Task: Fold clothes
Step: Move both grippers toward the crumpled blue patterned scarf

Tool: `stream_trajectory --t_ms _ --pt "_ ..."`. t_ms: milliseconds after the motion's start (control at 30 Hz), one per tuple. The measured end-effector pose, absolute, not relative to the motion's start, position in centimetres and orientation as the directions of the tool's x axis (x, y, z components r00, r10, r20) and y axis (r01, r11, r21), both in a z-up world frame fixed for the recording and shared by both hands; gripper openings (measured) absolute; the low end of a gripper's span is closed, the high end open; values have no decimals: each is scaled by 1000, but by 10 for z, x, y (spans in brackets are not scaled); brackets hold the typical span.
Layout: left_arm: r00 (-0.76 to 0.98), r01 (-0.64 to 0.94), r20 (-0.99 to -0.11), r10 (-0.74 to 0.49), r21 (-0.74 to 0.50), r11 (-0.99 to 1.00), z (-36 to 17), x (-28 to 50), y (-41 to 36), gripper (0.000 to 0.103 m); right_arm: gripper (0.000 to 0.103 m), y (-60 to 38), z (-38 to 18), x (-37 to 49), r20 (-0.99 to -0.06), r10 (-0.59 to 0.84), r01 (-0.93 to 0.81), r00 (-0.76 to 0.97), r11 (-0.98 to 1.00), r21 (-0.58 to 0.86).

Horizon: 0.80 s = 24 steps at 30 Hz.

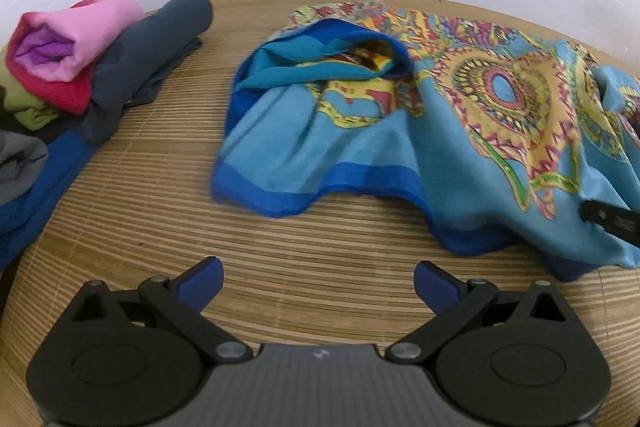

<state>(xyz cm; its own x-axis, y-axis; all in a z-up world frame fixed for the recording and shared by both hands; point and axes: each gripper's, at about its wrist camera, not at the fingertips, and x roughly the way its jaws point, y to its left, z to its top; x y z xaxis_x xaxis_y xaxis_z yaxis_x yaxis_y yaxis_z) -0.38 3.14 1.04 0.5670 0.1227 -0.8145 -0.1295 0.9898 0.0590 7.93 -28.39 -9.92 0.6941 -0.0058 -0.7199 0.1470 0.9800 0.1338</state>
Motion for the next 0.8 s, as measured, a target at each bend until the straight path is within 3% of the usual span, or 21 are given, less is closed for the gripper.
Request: stream_trajectory --t_ms 167,300,400,467,533,567,600,700,800 --pt "564 -170 -810 161 77 982 19 -8 39 103 3 -313 -94 62 -723 -85 190 686 980 64" --pt "556 -206 -811 184 80 975 22 -14 44 103 3 -361 -97 34 -731 -239 352 639 936 1" --pt "548 -220 -812 201 92 971 22 -19 41 103 6 -389 -96 10 -734 -125 324 668 936 136" --pt "541 -223 -815 206 98 970 20 -18 38 103 13 -383 -93 3 -732 -27 271 681 938 217" --pt "537 -227 -818 207 96 969 19 -19 35 103 53 -367 -92 4 -726 33 221 687 942 252" --pt "534 -228 -819 207 96 969 19 -19 32 103 62 -359 -94 8 -714 57 192 698 945 263" --pt "534 -224 -819 208 100 969 20 -21 30 103 66 -350 -96 10 -692 76 157 718 951 267" --pt "533 -215 -816 223 124 969 20 -27 25 103 66 -312 -93 23 -611 113 9 783 981 193" --pt "523 -220 -820 235 136 966 20 -33 28 103 71 -278 -94 56 -616 139 -133 775 990 57"
